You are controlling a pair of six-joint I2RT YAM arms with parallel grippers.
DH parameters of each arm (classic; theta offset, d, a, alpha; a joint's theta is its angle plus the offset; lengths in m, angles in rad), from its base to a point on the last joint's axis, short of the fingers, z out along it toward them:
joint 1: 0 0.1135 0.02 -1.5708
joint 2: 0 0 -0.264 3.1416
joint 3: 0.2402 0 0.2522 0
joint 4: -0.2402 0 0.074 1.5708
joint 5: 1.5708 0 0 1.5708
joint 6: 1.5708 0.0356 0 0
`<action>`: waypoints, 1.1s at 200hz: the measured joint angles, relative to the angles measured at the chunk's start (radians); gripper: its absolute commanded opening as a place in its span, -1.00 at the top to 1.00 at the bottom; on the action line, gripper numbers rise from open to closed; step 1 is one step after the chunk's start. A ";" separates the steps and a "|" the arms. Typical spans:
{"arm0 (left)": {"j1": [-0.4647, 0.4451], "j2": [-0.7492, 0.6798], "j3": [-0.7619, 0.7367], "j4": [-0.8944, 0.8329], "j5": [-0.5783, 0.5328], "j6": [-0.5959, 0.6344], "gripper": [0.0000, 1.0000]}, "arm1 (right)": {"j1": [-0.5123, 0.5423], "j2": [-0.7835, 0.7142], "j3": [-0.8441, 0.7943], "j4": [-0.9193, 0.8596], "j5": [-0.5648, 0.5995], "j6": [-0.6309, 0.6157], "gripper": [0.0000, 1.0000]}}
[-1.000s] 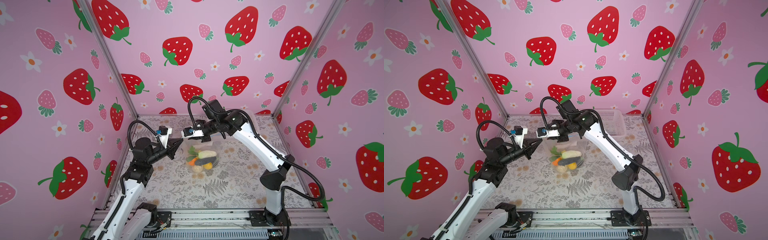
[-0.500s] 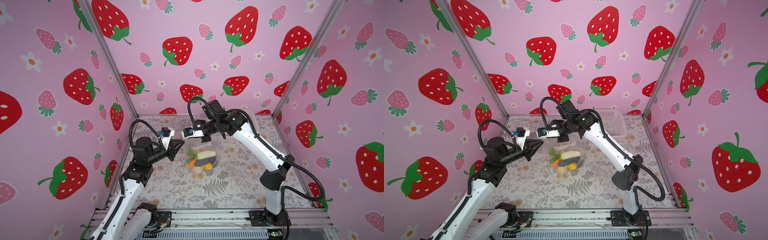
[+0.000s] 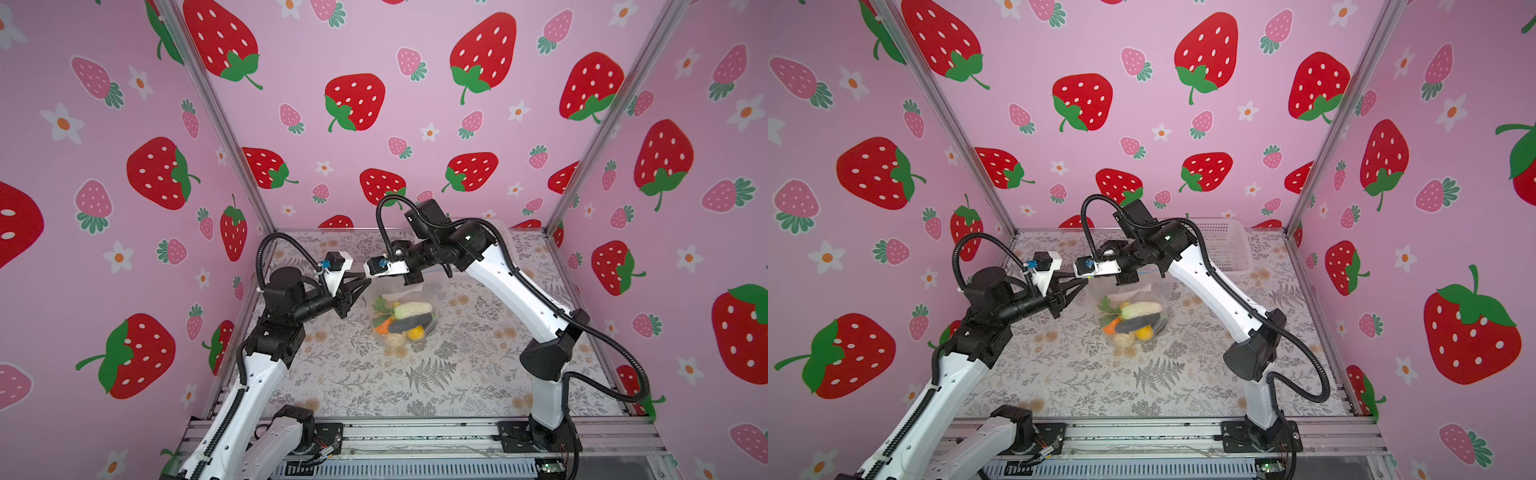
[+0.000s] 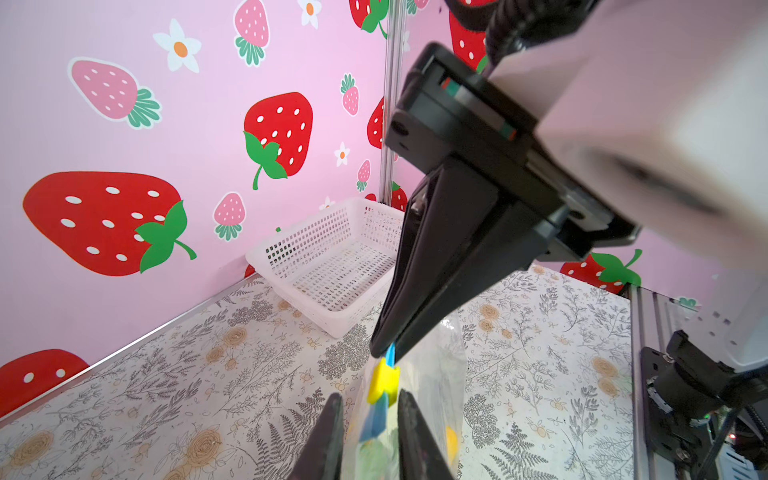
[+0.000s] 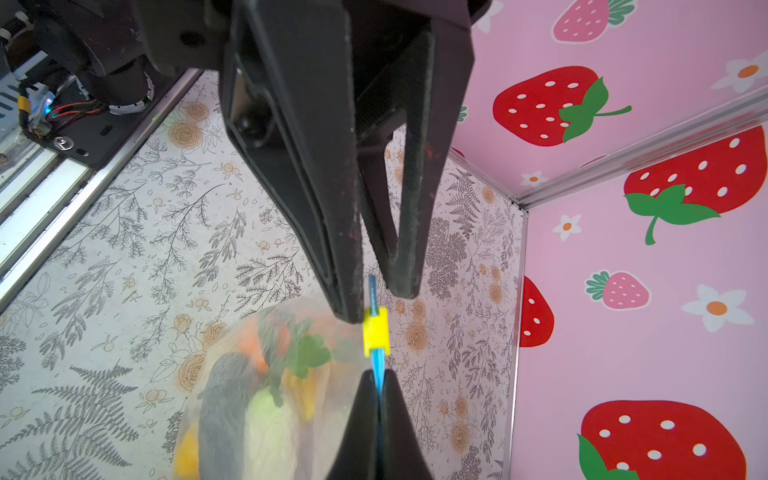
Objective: Place the food in the zip-top bag and seal the zipper
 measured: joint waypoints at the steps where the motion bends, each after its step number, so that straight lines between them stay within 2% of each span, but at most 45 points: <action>1: 0.000 0.001 0.000 0.000 0.002 0.002 0.59 | 0.000 0.000 0.000 0.000 0.000 0.000 1.00; 69: -0.001 0.014 0.003 -0.007 0.026 0.011 0.55 | -0.016 0.000 0.000 -0.001 -0.013 -0.006 1.00; 128: -0.001 0.018 0.003 -0.006 0.034 0.019 0.86 | -0.018 0.000 0.014 -0.008 -0.018 -0.007 1.00; 134: -0.001 0.019 0.003 -0.006 0.036 0.018 0.96 | -0.019 0.000 0.016 -0.009 -0.018 -0.007 1.00; 191: -0.001 0.024 0.003 0.000 0.038 0.016 1.00 | -0.022 0.000 0.016 -0.011 -0.022 -0.010 1.00; 220: -0.001 0.024 0.003 0.000 0.038 0.014 1.00 | -0.022 0.000 0.016 -0.016 -0.028 -0.011 0.81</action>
